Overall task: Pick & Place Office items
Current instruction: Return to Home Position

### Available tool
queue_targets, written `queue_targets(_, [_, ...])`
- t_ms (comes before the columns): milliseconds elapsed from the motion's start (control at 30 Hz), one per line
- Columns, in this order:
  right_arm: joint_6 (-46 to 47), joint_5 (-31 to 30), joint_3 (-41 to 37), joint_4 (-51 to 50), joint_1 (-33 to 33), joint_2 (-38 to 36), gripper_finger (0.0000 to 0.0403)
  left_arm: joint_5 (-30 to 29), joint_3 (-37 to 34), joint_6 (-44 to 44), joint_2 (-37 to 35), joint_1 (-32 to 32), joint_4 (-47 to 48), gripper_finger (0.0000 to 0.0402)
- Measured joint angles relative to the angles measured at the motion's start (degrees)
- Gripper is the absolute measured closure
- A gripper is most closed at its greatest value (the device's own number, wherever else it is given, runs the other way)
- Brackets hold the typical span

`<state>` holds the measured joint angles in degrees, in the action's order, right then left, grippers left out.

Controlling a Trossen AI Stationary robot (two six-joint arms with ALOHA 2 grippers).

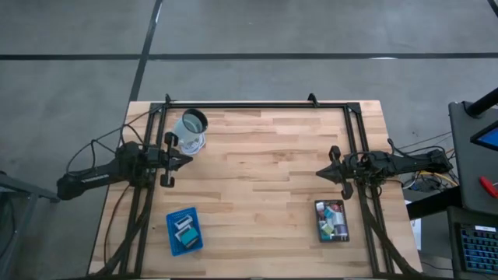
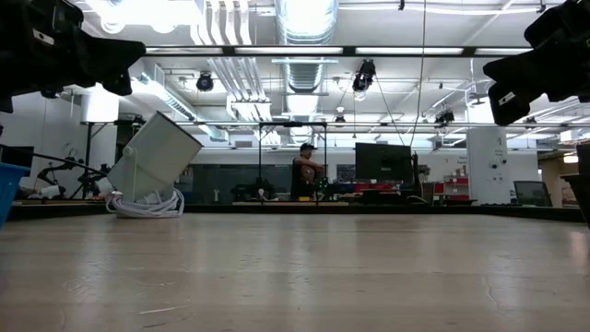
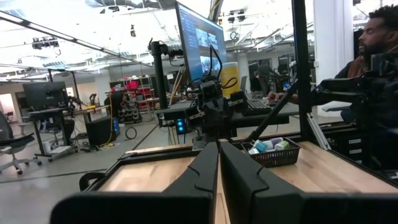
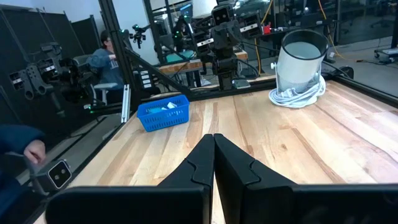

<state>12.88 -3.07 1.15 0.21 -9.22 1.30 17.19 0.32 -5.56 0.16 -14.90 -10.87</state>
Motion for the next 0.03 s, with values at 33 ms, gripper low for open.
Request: queue_targets(33, [0.0,0.0,0.0,0.0,-0.01,0.0,0.0394,0.0,0.0,0.0,0.0,0.0,0.0,0.0379])
